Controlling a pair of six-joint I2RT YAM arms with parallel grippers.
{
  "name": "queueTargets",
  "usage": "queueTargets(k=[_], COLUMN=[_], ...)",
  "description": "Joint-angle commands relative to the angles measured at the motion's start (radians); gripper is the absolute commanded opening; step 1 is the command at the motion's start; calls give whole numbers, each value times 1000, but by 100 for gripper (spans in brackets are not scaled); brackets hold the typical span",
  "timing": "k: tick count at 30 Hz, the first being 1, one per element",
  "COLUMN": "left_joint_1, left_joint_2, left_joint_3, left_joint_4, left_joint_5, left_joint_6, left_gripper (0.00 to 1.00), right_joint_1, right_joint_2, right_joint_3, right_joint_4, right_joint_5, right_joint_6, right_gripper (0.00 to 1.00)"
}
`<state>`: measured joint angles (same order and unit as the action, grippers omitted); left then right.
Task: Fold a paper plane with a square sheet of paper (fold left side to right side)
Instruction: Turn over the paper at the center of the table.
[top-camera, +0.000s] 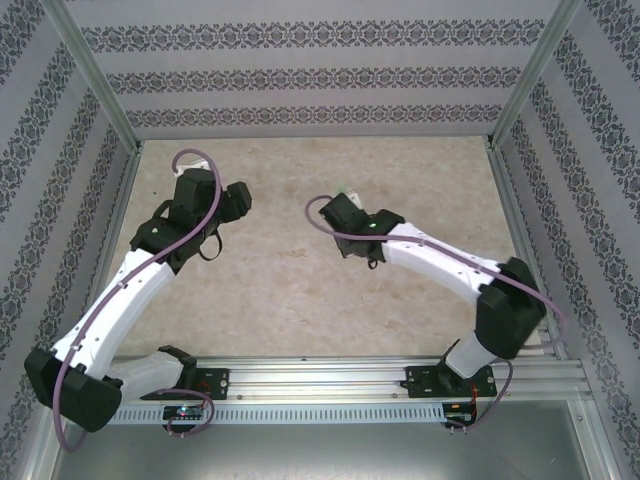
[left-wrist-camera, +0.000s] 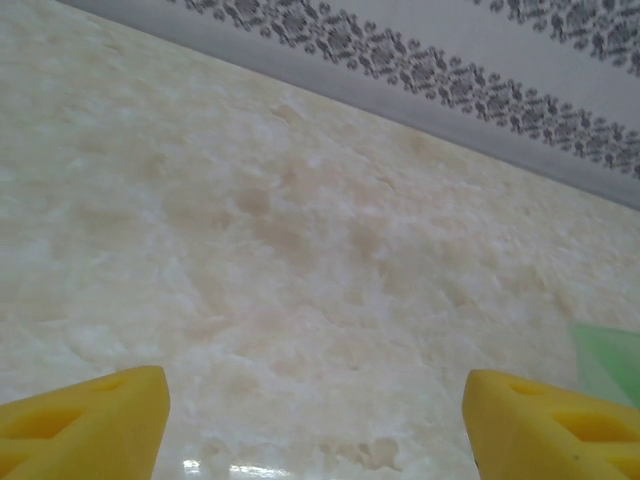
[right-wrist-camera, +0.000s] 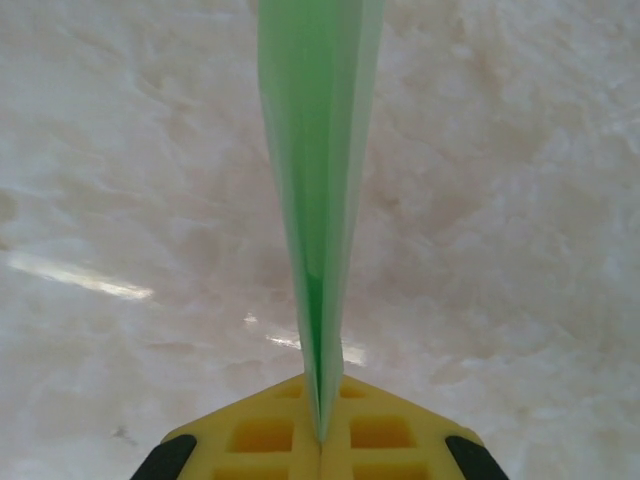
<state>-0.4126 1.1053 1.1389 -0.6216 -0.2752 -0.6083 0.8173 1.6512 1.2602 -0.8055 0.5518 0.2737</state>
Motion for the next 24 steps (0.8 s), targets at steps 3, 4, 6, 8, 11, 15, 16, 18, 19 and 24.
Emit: queueTargets(k=[3,4,6,8,11,15,16,18,19,24], left_joint_1=[4,3,4,4,3,3,5,4,4,3], left_joint_2=[-65,-69,-69,-66,-60,-49,-44,-41,-39,-28], left_joint_3=[-27,-28,-25,-25,-26,-23,-21,-22,-22,-22], left_joint_4=[-20,-23,-30,-31,-28,-24,-26,-24,-24,-23], left_joint_5=[-117,-116,-117,-112,-104,-94,-94,-96,-98,-82], left_joint_6=[-27,-28,-28,-27,-27,-28,-26,-25,-21,-10], left_gripper=[81,81,81,82,82,82,82,82,82,82], right_joint_1=[56,65,82,98,112,128,130,134,137,149], right_joint_2=[184,224,302,374,442,499,511,524,524,447], right_joint_3=[93,108,143,181,223,255,264,275,276,228], right_joint_4=[-101,-110,-127,-155,-176,-200,-209,-218,-218,-155], right_joint_5=[253,271,306,341,352,352,340,307,289,137], right_joint_6=[-22,-25,-33,-30,-17,-1,2,4,5,-9], right_gripper=[5,5,5,5,7,12,17,24,29,51])
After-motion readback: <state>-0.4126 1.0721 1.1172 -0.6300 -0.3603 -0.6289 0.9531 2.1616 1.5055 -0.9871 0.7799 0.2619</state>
